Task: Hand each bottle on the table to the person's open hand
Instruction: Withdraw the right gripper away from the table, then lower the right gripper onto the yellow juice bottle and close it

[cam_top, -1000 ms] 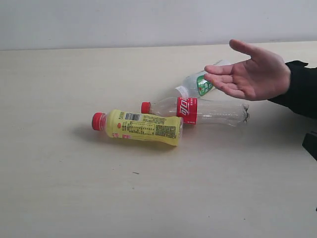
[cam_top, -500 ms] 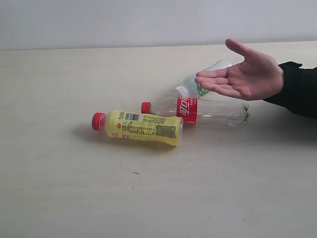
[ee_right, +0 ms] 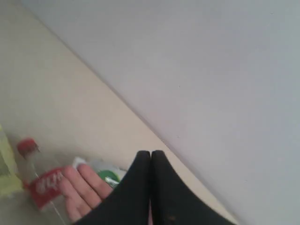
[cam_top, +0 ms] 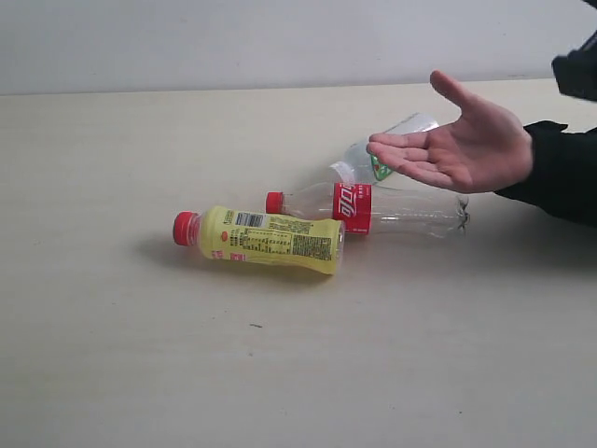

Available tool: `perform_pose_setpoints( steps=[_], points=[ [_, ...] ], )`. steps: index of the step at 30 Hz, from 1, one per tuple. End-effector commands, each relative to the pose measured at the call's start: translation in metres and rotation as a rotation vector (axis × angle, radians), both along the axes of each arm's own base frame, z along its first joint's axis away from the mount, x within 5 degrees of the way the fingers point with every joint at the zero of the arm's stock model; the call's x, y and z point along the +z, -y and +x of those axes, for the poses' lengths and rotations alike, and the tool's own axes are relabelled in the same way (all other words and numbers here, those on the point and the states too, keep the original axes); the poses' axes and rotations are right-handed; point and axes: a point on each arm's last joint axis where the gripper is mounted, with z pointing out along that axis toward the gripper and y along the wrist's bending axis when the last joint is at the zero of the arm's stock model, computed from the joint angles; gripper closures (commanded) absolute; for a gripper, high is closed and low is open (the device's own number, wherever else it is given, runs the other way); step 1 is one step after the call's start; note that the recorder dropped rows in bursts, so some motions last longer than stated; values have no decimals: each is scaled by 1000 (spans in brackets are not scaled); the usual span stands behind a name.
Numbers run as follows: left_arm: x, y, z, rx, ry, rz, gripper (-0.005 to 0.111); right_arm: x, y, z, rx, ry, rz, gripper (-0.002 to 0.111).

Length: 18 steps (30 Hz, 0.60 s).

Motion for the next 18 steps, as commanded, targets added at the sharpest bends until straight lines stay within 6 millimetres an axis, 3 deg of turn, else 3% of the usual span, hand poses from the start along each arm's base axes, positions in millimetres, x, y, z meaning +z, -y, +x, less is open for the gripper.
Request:
perform_pose_setpoints(
  steps=[1, 6, 13, 15, 18],
  points=[
    [-1, 0, 0, 0, 3, -7, 107, -16, 2, 19, 20, 9, -295, 108],
    [-1, 0, 0, 0, 3, -7, 107, -33, -7, 30, 56, -205, -274, 108],
    [-1, 0, 0, 0, 3, -7, 107, -40, -33, 61, 154, -538, -236, 108],
    [-1, 0, 0, 0, 3, -7, 107, -46, -41, 72, 185, -623, -253, 104],
    [-1, 0, 0, 0, 3, -7, 107, -59, -59, 87, 199, -692, -263, 87]
  ],
)
